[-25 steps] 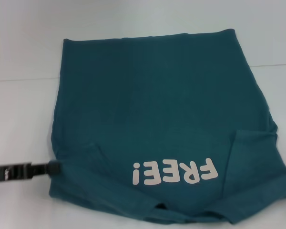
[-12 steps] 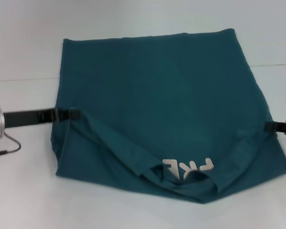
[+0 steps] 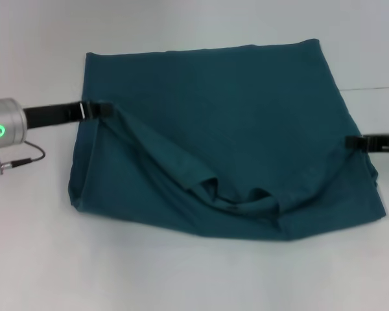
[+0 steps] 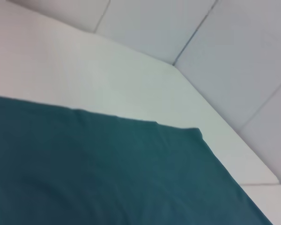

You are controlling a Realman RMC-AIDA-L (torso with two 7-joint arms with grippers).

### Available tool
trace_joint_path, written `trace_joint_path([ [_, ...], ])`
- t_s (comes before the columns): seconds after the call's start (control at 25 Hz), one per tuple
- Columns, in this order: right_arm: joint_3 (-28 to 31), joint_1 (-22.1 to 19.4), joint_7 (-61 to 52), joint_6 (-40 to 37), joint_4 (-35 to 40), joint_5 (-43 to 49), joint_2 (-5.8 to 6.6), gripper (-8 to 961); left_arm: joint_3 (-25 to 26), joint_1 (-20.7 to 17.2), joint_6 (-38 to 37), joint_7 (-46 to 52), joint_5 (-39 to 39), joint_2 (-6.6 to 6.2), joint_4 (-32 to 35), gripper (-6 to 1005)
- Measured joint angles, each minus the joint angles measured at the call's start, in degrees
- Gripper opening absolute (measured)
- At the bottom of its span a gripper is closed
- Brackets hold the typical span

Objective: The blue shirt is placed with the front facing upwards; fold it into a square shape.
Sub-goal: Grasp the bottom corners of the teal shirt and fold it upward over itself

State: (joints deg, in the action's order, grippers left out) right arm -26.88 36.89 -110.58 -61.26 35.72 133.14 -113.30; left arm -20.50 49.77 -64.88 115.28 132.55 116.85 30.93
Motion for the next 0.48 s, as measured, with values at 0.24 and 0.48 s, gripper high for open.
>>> trace_joint_path([
  [0.24,-0.79,3.28,-2.12,2.58,-0.06,-0.01,1.6,32,-0.32,2.24,5.34,-0.01,-0.98,0.03,-1.03,7],
  [0.48,-1.29,4.93,-3.99,4.01,-0.15,-0.01,2.83,32,-0.39,2.64,10.04,-0.27,-5.01,0.04,-1.15,7],
])
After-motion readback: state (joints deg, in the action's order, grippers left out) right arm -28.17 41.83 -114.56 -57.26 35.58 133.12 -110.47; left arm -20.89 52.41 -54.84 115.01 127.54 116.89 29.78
